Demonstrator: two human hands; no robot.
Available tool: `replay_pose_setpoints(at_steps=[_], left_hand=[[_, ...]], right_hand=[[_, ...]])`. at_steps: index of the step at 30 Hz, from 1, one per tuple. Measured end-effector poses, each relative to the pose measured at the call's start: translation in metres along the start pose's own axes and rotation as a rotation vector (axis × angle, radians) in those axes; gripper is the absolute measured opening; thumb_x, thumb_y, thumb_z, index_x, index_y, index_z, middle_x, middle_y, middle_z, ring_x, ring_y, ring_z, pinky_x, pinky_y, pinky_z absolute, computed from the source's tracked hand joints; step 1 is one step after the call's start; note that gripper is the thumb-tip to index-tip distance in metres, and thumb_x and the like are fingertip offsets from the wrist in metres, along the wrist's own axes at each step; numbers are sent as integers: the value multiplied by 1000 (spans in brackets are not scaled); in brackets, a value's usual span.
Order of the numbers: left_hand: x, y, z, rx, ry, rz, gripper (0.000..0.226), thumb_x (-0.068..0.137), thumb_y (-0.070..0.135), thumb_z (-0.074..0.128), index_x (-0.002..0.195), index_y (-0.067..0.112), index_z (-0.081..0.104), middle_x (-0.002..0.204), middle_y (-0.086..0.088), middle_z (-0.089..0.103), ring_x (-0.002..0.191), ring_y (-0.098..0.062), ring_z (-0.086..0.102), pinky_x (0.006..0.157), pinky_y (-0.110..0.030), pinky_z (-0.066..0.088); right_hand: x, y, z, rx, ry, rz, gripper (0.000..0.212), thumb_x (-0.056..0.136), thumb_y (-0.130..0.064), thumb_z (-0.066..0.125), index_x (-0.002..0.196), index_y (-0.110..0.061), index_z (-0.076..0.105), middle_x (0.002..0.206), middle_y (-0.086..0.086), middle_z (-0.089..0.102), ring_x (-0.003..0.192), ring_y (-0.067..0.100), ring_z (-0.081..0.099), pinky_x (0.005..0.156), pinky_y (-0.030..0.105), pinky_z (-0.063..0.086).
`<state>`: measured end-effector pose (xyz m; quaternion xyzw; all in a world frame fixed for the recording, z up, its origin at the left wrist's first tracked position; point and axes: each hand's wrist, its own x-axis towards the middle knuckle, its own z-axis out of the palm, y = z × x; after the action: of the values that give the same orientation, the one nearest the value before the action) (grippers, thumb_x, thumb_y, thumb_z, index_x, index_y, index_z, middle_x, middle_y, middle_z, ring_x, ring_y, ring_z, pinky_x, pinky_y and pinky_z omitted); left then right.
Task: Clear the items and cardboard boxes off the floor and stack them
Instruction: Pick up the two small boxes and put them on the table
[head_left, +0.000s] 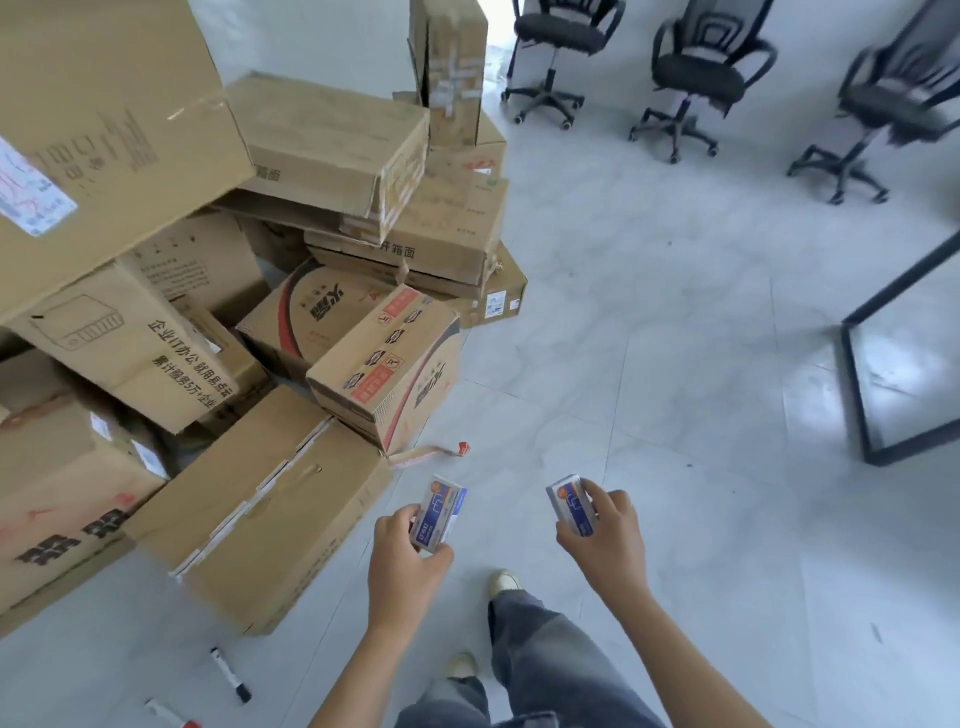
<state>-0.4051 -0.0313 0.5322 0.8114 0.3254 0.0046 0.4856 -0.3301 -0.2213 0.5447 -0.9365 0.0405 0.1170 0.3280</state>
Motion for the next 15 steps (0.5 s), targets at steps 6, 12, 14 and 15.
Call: replay_pose_setpoints(at_steps=[6,12,14,15], left_hand=[[-19,28,31,30,-151,159,34,73,6,67,106,11,58,99,-6,54,72,-8,51,59,-12,35],[-45,72,79,86,-278,296,32,72,7,66,103,10,58,97,-7,54,71,-10,50,62,-19,36],[-61,91,102,114,-328,342,33,73,7,66,104,14,57,98,-4,52,77,-12,52,64,-20,37],[-70,101,114,130,-348,360,33,73,7,67,104,14,58,98,-4,52,80,-15,52,66,-22,37]], right_hand=[[-35,48,-37,17,118,108,49,79,-16,62,127,-22,51,97,-4,39,91,14,45,63,18,33],[-62,102,-93,127,382,236,57,80,-16,64,134,-17,45,100,-3,40,98,17,47,70,23,36],[-76,128,-115,181,479,281,64,81,-15,65,139,-12,40,102,-3,40,104,21,48,75,24,36],[-83,142,-125,210,523,303,65,80,-14,66,139,-11,39,102,-2,41,104,23,48,77,25,37]])
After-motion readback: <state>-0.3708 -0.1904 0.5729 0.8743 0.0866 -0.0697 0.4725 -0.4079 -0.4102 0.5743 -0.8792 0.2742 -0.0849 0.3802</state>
